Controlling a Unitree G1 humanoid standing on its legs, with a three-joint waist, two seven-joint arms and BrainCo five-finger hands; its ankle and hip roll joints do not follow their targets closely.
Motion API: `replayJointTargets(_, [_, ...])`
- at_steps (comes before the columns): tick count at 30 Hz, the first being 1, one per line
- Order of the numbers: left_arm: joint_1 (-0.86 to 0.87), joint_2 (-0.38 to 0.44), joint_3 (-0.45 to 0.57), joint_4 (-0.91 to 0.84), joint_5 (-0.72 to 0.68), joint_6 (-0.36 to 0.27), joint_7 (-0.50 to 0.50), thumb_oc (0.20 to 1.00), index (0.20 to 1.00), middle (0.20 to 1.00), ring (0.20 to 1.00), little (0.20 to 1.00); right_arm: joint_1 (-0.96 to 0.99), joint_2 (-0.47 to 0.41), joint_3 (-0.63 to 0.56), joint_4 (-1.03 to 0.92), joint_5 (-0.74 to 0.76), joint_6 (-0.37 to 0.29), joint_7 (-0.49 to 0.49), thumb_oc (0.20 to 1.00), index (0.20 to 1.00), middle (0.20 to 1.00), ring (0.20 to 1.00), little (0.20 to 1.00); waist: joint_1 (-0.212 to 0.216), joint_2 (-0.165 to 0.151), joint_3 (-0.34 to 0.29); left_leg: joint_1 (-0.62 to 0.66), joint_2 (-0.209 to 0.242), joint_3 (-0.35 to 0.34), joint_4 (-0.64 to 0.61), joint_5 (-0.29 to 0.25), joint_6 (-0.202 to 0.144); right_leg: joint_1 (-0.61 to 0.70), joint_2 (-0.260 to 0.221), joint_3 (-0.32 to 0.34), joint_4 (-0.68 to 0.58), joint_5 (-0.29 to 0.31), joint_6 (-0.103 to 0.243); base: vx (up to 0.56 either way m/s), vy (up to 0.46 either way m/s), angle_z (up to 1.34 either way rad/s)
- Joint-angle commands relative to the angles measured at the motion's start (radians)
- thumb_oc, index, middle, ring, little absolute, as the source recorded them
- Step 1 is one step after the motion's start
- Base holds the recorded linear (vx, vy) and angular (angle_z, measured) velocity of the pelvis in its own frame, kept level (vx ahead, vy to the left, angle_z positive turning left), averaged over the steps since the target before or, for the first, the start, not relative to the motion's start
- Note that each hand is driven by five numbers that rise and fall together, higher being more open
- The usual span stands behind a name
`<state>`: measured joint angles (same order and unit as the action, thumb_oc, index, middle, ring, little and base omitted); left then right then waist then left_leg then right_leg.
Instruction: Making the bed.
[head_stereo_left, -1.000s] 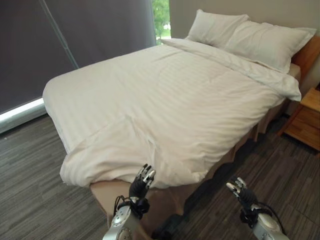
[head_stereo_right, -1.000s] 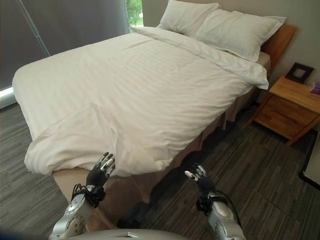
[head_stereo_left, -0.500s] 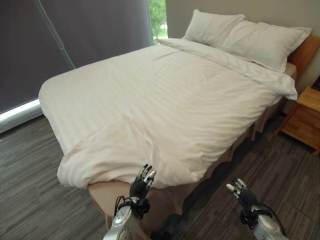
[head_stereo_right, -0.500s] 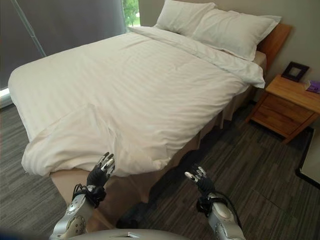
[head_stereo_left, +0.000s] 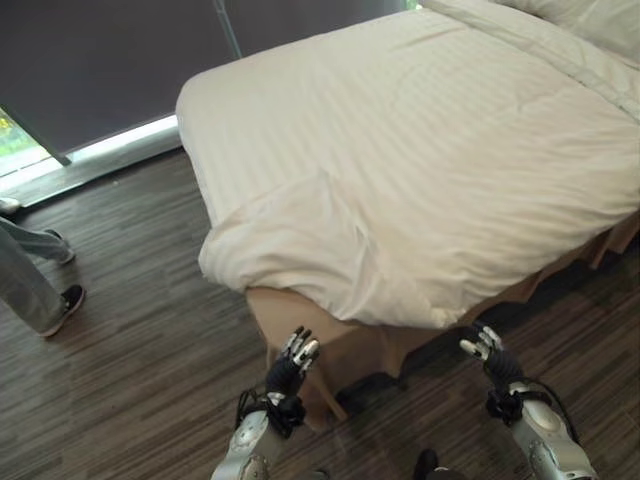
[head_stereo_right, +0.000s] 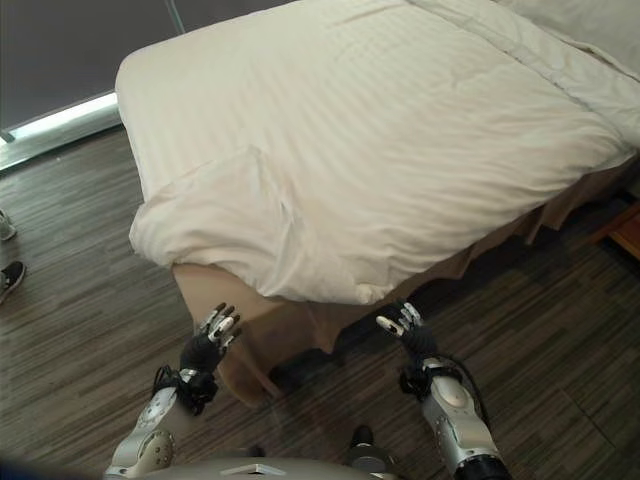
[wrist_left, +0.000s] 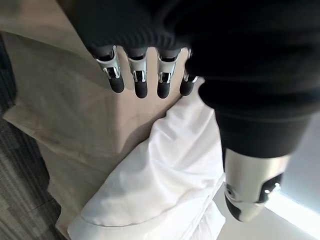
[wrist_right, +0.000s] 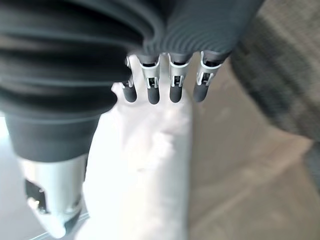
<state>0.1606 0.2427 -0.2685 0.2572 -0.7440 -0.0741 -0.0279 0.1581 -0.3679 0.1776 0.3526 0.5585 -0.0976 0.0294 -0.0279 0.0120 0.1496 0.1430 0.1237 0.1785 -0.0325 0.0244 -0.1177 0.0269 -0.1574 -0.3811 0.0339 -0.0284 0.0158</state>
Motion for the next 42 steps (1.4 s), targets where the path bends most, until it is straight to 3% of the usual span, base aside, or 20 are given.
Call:
replayJointTargets(1, [-0.014,0.028,0.002,-0.052,0.007,-0.030,-0.023,1.000,1.000,1.000,1.000,1.000,-0.010,0.023,0.015,-0.016,0.035,-0.030,0.008,1.000,1.000,1.000,1.000,1.000,-0.011,0.000,-0.064,0.008,-0.049,-0.054,-0.034,-0.082,0.057,-0.108,0.009,0.074,-0.006,0.098,0.097,-0.17,0.302,0.25])
replayJointTargets(4, [-0.025,0.053,0.020,-0.062,0.024,-0.040,-0.022,1.000,1.000,1.000,1.000,1.000,-0.016,0.046,0.014,-0.005,0.035,-0.029,0.005,1.000,1.000,1.000,1.000,1.000,-0.003,-0.018,-0.062,0.014,-0.082,-0.032,-0.053,-0.102,0.092,-0.144,0.005,0.131,-0.003,0.150,0.129,-0.13,0.233,-0.34])
replayJointTargets(8, [-0.042,0.058,0.033,-0.049,0.024,-0.041,-0.006,1.000,1.000,1.000,1.000,1.000,-0.021,0.079,0.015,-0.004,0.083,-0.029,0.007,1.000,1.000,1.000,1.000,1.000,-0.001,-0.029,-0.036,0.026,-0.093,0.004,-0.042,-0.113,0.115,-0.183,-0.010,0.160,0.079,0.169,0.155,-0.14,0.178,-0.74])
replayJointTargets(9, [-0.053,0.066,0.041,-0.054,0.035,-0.053,0.004,1.000,1.000,1.000,1.000,1.000,-0.015,0.082,0.017,-0.005,0.084,-0.029,0.012,1.000,1.000,1.000,1.000,1.000,-0.011,-0.033,-0.025,0.019,-0.090,0.001,-0.028,-0.113,0.118,-0.201,0.001,0.204,0.133,0.169,0.169,-0.16,0.082,-0.50])
replayJointTargets(10, [-0.078,0.053,0.049,-0.050,-0.019,-0.064,0.022,1.000,1.000,1.000,1.000,1.000,-0.012,0.090,0.020,-0.007,0.088,-0.034,0.003,1.000,1.000,1.000,1.000,1.000,-0.032,-0.037,-0.011,0.010,-0.082,-0.013,-0.006,-0.110,0.123,-0.218,0.044,0.279,0.209,0.157,0.181,-0.23,0.099,-0.33])
replayJointTargets(11, [-0.096,0.030,0.054,-0.053,-0.064,-0.071,0.033,1.000,1.000,1.000,1.000,1.000,-0.005,0.105,0.026,0.001,0.117,-0.035,-0.006,1.000,1.000,1.000,1.000,1.000,-0.035,-0.040,-0.013,-0.012,-0.072,-0.026,0.018,-0.107,0.131,-0.212,0.067,0.310,0.263,0.128,0.170,-0.16,0.058,0.08])
replayJointTargets(14, [-0.103,0.024,0.051,-0.056,-0.064,-0.079,0.041,1.000,1.000,1.000,1.000,1.000,0.001,0.109,0.026,-0.003,0.134,-0.038,-0.010,1.000,1.000,1.000,1.000,1.000,-0.038,-0.041,-0.017,-0.026,-0.068,-0.035,0.025,-0.103,0.136,-0.204,0.075,0.318,0.300,0.112,0.163,-0.06,0.005,0.33])
replayJointTargets(15, [-0.112,0.024,0.045,-0.054,-0.047,-0.082,0.044,1.000,1.000,1.000,1.000,1.000,0.004,0.101,0.023,-0.017,0.132,-0.037,-0.005,1.000,1.000,1.000,1.000,1.000,-0.047,-0.047,-0.023,-0.032,-0.071,-0.053,0.024,-0.095,0.139,-0.190,0.096,0.354,0.314,0.099,0.157,0.04,-0.053,0.33])
replayJointTargets(17, [-0.120,0.029,0.036,-0.045,-0.020,-0.084,0.038,1.000,1.000,1.000,1.000,1.000,0.001,0.083,0.018,-0.013,0.114,-0.039,-0.003,1.000,1.000,1.000,1.000,1.000,-0.028,-0.070,-0.061,-0.045,-0.093,-0.068,0.016,-0.091,0.134,-0.071,0.080,0.342,0.119,0.021,0.118,0.08,-0.079,0.38])
replayJointTargets(21, [-0.107,0.012,0.043,-0.036,-0.036,-0.078,0.041,1.000,1.000,1.000,1.000,1.000,-0.040,0.066,0.036,-0.018,0.111,-0.046,-0.010,1.000,1.000,1.000,1.000,1.000,-0.002,-0.077,-0.092,-0.033,-0.089,-0.054,-0.011,-0.074,0.116,-0.003,0.108,0.362,-0.031,0.032,0.097,0.06,-0.097,0.02])
replayJointTargets(26, [-0.078,0.021,0.032,-0.030,-0.003,-0.061,0.023,1.000,1.000,1.000,1.000,1.000,-0.033,0.044,0.016,-0.044,0.082,-0.049,-0.007,1.000,1.000,1.000,1.000,1.000,-0.006,-0.068,-0.102,-0.015,-0.086,-0.065,-0.030,-0.060,0.107,0.031,0.115,0.347,-0.060,0.033,0.082,0.03,-0.069,-0.10])
replayJointTargets(27, [-0.092,0.098,0.102,-0.064,0.053,-0.080,0.031,1.000,1.000,1.000,1.000,1.000,-0.024,0.017,0.078,-0.089,-0.001,-0.005,0.055,1.000,1.000,1.000,1.000,1.000,-0.023,-0.018,-0.047,-0.028,-0.101,-0.074,-0.041,-0.031,0.106,-0.048,0.055,0.373,-0.002,0.069,0.128,0.05,-0.037,0.02])
replayJointTargets(31, [-0.062,0.060,0.084,-0.034,0.018,-0.067,0.034,1.000,1.000,1.000,1.000,1.000,-0.033,0.008,0.056,-0.099,0.012,-0.013,0.037,1.000,1.000,1.000,1.000,1.000,-0.011,-0.028,-0.071,-0.016,-0.113,-0.093,-0.048,-0.037,0.114,-0.010,0.047,0.361,-0.005,0.067,0.127,0.09,-0.007,0.07])
replayJointTargets(39, [-0.068,0.088,0.073,-0.046,0.024,-0.059,0.034,1.000,1.000,1.000,1.000,1.000,-0.063,-0.010,0.077,-0.107,-0.011,-0.008,0.036,1.000,1.000,1.000,1.000,1.000,-0.003,-0.029,-0.065,-0.013,-0.109,-0.126,-0.041,-0.046,0.116,-0.013,0.046,0.360,0.033,0.039,0.122,0.01,-0.034,0.12])
replayJointTargets(40, [-0.100,0.097,0.088,-0.049,0.024,-0.072,0.045,1.000,1.000,1.000,1.000,1.000,-0.084,-0.018,0.089,-0.103,0.007,-0.016,0.047,1.000,1.000,1.000,1.000,1.000,0.011,-0.043,-0.040,-0.098,-0.105,-0.141,0.104,-0.034,0.077,0.010,0.033,0.331,0.014,0.026,0.104,-0.07,-0.094,0.17])
replayJointTargets(42, [-0.107,0.099,0.094,-0.059,0.021,-0.080,0.045,1.000,1.000,1.000,1.000,1.000,-0.096,-0.024,0.096,-0.106,0.011,-0.018,0.051,1.000,1.000,1.000,1.000,1.000,0.016,-0.046,-0.028,-0.130,-0.108,-0.156,0.161,-0.021,0.059,0.014,0.028,0.313,0.007,0.027,0.099,-0.11,-0.083,0.60])
